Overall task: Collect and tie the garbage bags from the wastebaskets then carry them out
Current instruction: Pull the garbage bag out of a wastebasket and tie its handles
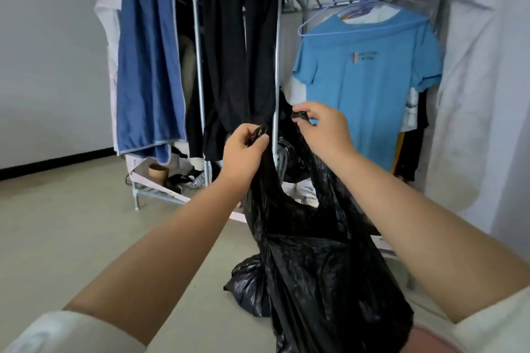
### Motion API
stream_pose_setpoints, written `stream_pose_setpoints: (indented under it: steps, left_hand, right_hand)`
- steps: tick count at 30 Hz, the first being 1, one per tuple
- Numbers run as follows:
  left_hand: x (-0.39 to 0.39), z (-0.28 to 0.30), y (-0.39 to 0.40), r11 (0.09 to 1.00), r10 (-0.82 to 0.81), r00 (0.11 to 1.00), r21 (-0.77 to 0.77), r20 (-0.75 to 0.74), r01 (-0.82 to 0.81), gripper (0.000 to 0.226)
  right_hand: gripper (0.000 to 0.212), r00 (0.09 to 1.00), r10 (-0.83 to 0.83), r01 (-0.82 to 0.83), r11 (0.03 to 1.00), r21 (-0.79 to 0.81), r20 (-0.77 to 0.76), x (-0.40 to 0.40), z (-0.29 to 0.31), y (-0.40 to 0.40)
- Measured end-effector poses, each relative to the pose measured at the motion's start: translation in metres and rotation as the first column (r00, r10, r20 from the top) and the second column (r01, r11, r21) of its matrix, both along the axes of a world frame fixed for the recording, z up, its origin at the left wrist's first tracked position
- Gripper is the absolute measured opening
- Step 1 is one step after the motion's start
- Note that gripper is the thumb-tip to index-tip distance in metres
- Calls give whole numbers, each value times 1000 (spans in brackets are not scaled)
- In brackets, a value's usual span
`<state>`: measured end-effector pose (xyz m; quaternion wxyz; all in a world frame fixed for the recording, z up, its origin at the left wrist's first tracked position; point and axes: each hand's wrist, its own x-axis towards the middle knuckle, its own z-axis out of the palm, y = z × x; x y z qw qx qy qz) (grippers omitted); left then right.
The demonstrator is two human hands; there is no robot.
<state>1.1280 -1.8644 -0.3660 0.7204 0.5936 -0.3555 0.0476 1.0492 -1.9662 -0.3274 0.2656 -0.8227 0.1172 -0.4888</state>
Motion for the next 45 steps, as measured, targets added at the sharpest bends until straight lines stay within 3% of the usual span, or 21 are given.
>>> stream_pose_setpoints:
  steps: [2,6,11,17,22,24,26,28,30,32,33,35,37,39,41,43,45]
  left_hand:
    - [15,-15,21,994,-95,995,42,-34,96,30]
    - [42,-57,71,964,-254,924,1,-285,266,31]
    - [69,-147,121,958,-223,894,81,-390,274,55]
    - [87,-207,154,980,-196,838,-126,-509,153,32]
    - [96,-244,172,987,-44,845,-156,-532,-47,32]
    - [94,-256,174,993,61,836,-54,-545,-108,28]
    - [92,-274,178,990,142,858,93,-494,-110,18]
    - [93,-299,183,968,153,896,246,-417,-51,53]
    - [95,-318,184,923,183,886,384,-425,-6,84]
    - [99,-334,183,861,257,853,509,-454,11,98]
    - [102,-340,181,832,284,833,554,-474,32,102]
    - [109,-345,176,805,298,795,587,-528,88,105]
    - [120,-347,166,796,309,771,595,-556,111,101]
    - [125,-345,155,738,323,795,663,-513,128,77]
    - [122,-342,144,702,343,813,704,-471,111,40]
    - [121,-346,136,775,356,779,629,-516,63,30]
    - [120,-347,132,912,311,666,410,-678,-8,29]
  right_hand:
    - [25,1000,17,-15,996,90,-19,12,-18,12]
    - [23,993,18,11,968,251,-113,24,-73,28]
    - [23,979,53,44,889,455,-199,40,-157,49]
    - [19,980,173,-70,757,650,-96,59,-226,70]
    - [27,958,276,-141,678,722,-72,81,-263,61]
    - [27,945,313,-144,661,736,-97,89,-280,57]
    - [54,933,316,-105,694,712,-170,93,-303,51]
    - [81,901,306,-27,745,667,-306,92,-329,42]
    - [100,806,382,29,738,674,-452,90,-356,32]
    - [110,717,484,101,639,762,-501,87,-378,29]
    - [112,720,518,124,558,820,-461,87,-387,27]
    - [111,784,516,131,408,904,-346,92,-404,23]
    - [105,812,512,108,340,934,-280,100,-410,20]
    - [84,785,567,71,321,944,-252,111,-414,18]
    - [51,733,611,72,367,928,-298,118,-412,24]
    - [40,756,585,72,374,925,-295,124,-414,25]
    - [40,796,578,19,272,962,-179,128,-416,25]
